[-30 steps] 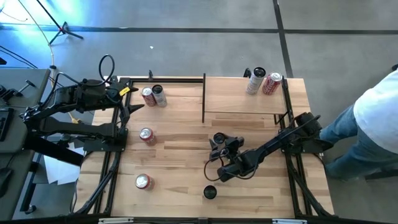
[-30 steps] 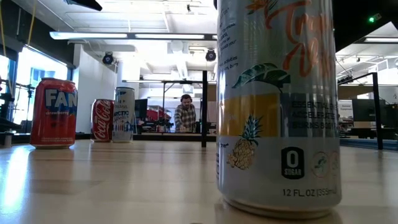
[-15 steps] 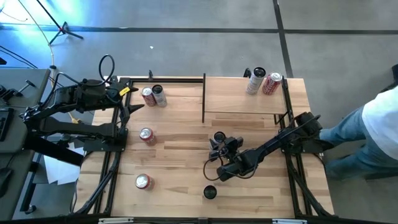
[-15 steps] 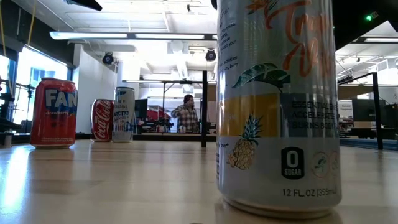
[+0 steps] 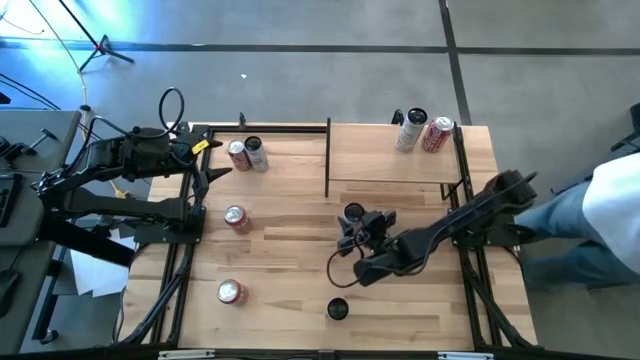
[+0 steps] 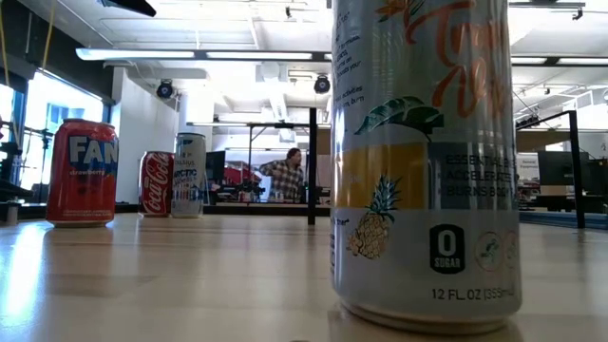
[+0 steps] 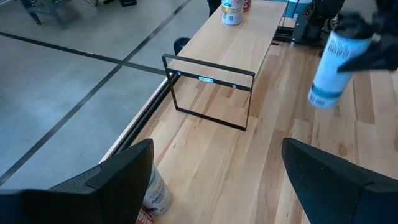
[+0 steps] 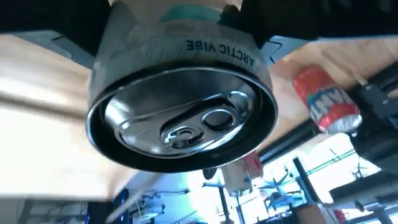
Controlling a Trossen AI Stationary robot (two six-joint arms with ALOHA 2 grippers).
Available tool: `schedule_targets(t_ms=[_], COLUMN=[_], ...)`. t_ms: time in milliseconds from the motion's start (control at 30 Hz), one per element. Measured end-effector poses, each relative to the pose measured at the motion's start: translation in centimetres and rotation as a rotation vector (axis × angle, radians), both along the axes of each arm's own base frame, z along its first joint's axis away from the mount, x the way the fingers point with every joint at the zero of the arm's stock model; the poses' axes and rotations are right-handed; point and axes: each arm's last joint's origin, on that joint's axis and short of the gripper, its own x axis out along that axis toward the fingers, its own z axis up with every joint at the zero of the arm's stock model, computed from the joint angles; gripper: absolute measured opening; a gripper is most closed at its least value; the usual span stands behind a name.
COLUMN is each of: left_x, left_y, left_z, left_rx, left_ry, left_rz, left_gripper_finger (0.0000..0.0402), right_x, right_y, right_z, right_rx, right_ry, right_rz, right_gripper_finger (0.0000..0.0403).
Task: Place canned beverage on shelf
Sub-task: Put the white soda can on the shelf
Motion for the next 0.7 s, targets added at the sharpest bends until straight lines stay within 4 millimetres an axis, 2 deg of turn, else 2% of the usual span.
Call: schedule_targets(t_ms=[233,400,533,700], left_x=[0.0,0.0,0.0,0.0], left_y=[0.0,0.0,0.0,0.0], left_z=[0.0,0.0,0.0,0.0], left_rx=[0.000,0.000,0.000,0.000], left_ry=[0.000,0.001,0.000,0.000], left_rz=[0.000,0.000,0.000,0.000], left_gripper_finger=[0.0335,0.0335,0.0335,0.0335], right_x=[-1.9,-3.4,-4.1,-4.1], right_y=[-1.4,-2.8,-4.5,-7.0], right_z=[5.1,7.4,8.6,8.9], right_rx=[-0.105,-0.126,-0.117,-0.103], right_ry=[0.034,0.044,0.033,0.054], right_rz=[-0.031,-0.064,-0.106,-0.180], right_gripper_finger=[0.0240,0.0243,0.0246,0.0247])
